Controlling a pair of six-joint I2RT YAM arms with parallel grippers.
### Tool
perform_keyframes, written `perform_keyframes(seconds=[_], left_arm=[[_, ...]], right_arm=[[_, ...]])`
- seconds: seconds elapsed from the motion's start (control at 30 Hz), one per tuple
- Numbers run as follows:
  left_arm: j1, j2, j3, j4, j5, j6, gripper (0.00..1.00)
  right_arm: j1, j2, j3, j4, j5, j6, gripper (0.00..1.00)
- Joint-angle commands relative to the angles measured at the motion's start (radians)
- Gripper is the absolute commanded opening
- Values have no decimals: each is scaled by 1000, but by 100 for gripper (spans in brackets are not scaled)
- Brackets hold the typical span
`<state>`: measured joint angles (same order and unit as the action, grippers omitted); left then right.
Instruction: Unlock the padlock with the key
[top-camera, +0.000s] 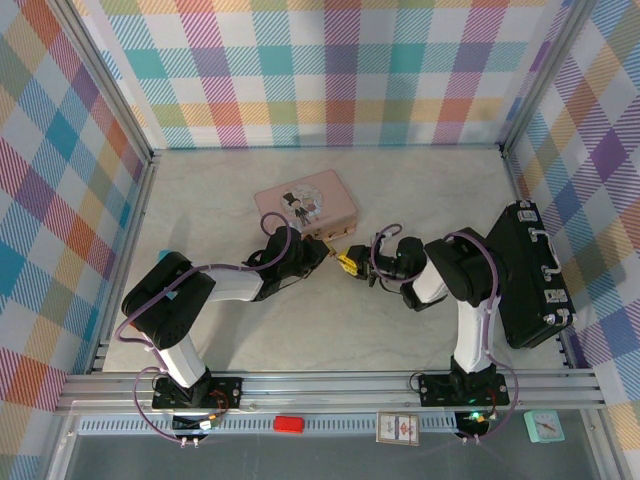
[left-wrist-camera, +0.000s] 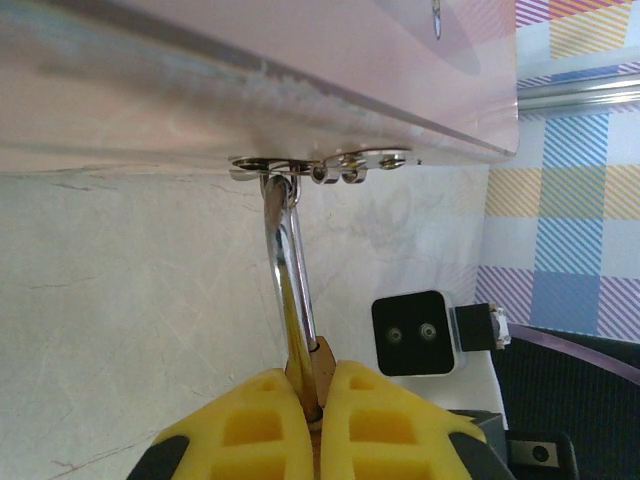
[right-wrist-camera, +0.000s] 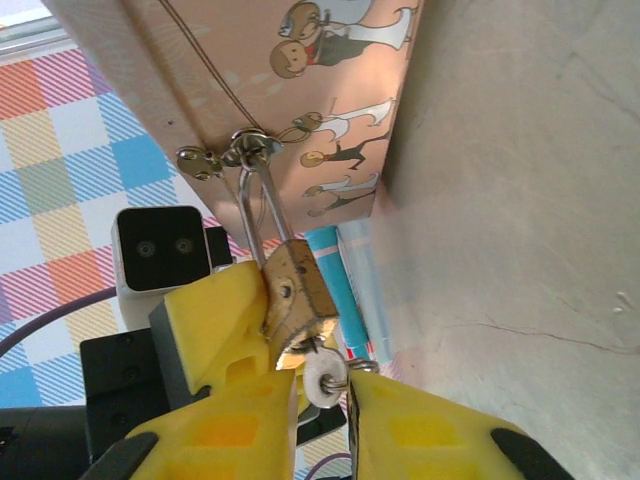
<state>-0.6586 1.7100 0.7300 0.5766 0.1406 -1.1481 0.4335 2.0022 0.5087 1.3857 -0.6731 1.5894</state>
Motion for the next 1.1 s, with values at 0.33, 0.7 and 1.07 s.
perform_keyframes(seconds=[0.33,0.7,1.07], left_arm=[[4,-37,10,195,25,-21,0],[-44,-21,9,217,14,-22,0],[-39,-53,12,80,-37,5,0]], right_arm=[[15,26,28,21,3,17,17],[14,37,65,21,6,28,8],[8,-3,21,-71,19,-41,14]])
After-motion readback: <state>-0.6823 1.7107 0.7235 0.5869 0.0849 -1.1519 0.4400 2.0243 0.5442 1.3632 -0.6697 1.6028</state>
